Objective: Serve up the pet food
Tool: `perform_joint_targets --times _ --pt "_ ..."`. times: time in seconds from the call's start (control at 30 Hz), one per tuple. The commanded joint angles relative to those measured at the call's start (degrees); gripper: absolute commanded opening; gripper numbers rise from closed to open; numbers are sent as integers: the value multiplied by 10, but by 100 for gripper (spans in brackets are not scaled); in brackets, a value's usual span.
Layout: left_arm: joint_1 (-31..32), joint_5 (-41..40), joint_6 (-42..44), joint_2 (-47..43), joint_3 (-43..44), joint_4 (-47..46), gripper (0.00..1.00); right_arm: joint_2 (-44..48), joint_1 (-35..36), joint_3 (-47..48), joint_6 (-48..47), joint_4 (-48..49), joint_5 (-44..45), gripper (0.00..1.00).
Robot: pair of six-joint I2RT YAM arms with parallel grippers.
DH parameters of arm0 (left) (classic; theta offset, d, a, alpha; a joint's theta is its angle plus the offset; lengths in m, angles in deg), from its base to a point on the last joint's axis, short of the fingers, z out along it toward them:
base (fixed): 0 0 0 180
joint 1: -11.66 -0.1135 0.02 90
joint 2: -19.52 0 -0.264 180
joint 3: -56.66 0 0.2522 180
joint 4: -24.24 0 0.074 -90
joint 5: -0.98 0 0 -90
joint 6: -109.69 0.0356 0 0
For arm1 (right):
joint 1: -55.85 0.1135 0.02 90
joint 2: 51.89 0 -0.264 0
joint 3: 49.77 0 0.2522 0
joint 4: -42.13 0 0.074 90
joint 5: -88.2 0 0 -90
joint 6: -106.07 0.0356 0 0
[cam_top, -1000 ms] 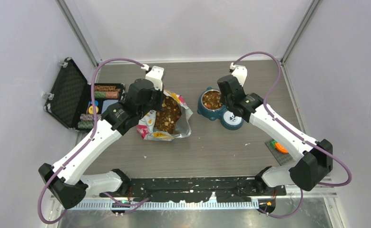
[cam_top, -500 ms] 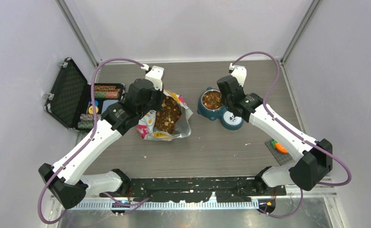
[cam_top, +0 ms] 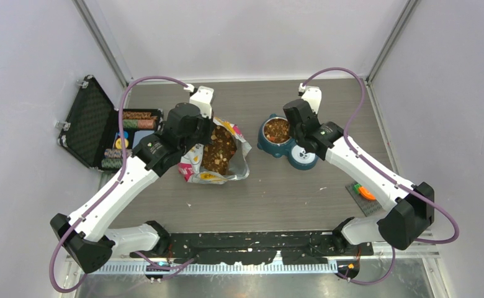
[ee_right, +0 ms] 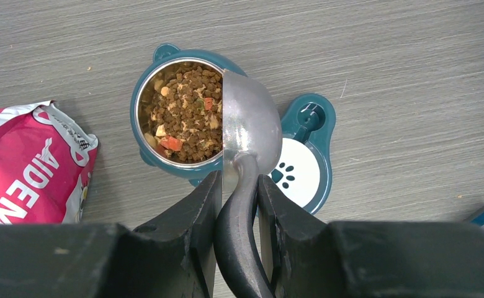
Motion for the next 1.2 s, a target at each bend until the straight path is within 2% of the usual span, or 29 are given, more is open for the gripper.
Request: perform_joint_targets --times 0.0,0.4,0.53,0.77,1.17 --pt "-1 8 -2 -22 15 -86 0 29 4 14 -9 17 22 5" --pt "-2 8 1 -25 10 -89 0 47 4 10 -11 21 5 5" --pt "-1 9 1 -24 10 -90 0 57 4 -9 -18 57 -20 5" --pt "-1 7 1 -23 11 -88 0 23 4 -4 -23 77 -60 5" --pt "-2 5 1 -23 11 -88 0 -21 4 -2 -39 74 -53 5"
